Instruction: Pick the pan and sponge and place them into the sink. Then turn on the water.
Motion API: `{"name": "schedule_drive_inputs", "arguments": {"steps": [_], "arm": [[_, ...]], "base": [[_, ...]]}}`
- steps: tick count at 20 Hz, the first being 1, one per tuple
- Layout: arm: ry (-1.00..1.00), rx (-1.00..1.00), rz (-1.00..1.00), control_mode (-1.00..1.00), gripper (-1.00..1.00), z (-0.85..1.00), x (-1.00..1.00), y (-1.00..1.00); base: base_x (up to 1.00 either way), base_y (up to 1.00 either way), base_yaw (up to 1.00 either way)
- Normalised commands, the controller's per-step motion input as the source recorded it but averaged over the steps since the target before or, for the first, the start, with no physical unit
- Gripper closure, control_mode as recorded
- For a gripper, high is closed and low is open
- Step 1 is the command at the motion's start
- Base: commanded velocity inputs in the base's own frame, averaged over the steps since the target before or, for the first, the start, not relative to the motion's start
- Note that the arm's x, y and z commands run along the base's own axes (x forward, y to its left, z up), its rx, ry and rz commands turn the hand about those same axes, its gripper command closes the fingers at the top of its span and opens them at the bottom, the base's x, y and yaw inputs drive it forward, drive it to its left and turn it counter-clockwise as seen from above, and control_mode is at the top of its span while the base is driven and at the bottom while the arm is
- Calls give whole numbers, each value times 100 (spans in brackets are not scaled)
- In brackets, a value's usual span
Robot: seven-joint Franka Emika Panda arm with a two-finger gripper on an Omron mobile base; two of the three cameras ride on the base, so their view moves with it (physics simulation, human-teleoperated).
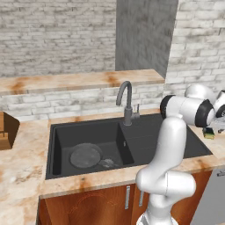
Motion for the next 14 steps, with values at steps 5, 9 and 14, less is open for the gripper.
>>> {"name": "schedule_drive_inputs", "arguments": {"steps": [5,9,14], "arm": [[0,0,9,-100,-100,-34,2,0],[0,0,9,-100,-100,-29,3,0],[-2,0,9,-100,-100,-17,0,0]], "base": [[0,0,0],[0,0,0],[0,0,0]]}}
